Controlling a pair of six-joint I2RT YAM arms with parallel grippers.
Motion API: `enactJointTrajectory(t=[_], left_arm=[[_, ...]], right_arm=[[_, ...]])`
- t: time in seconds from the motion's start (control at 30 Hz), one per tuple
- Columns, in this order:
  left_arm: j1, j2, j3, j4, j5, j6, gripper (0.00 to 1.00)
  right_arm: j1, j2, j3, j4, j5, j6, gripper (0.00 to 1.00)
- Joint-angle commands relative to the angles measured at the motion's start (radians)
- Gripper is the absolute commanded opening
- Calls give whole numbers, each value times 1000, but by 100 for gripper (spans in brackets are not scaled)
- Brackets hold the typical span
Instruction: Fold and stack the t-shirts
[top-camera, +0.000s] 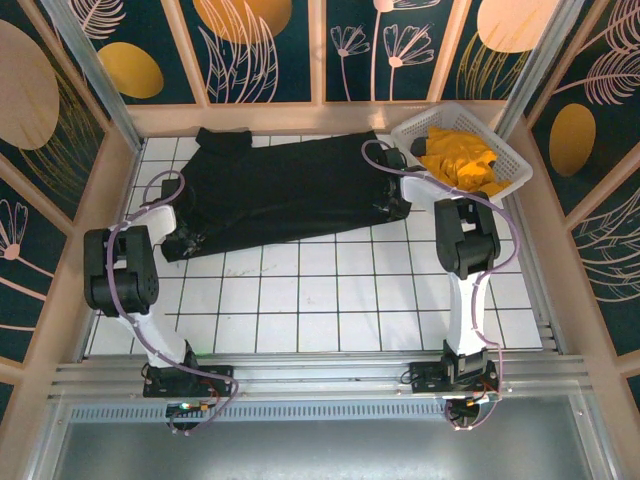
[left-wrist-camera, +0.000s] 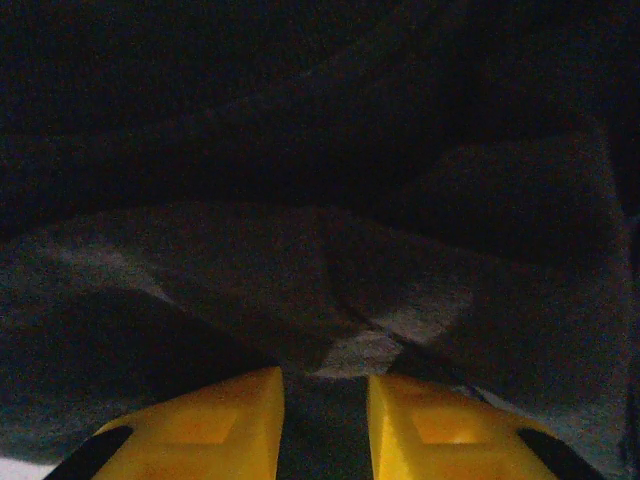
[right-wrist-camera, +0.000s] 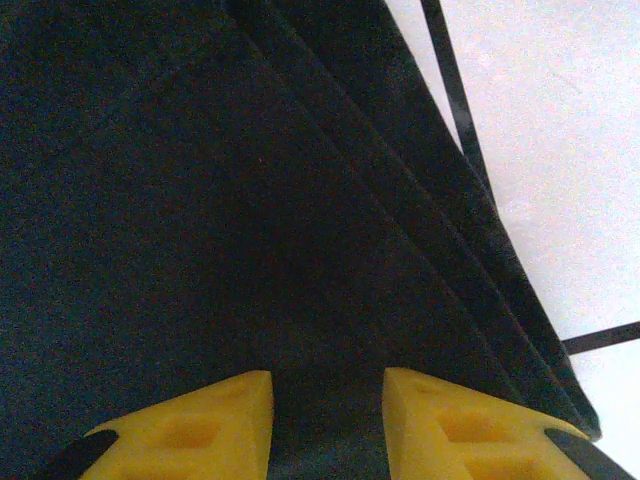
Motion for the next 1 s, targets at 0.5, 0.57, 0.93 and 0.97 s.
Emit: enactJointTrajectory(t=[0.5, 0.57, 0.93, 0.97], left_arm=[[91, -554, -442, -204, -79, -118, 45], [89, -572, -385, -211, -45, -146, 51], [-97, -555, -309, -154, 260, -438, 65], [-111, -560, -320, -137, 263, -470, 65]], right_arm=[[84, -490, -589, -87, -94, 184, 39], [107, -527, -560, -67, -95, 166, 41], [141, -424, -294, 73, -363, 79, 51], [143, -418, -284, 77, -367, 83, 51]])
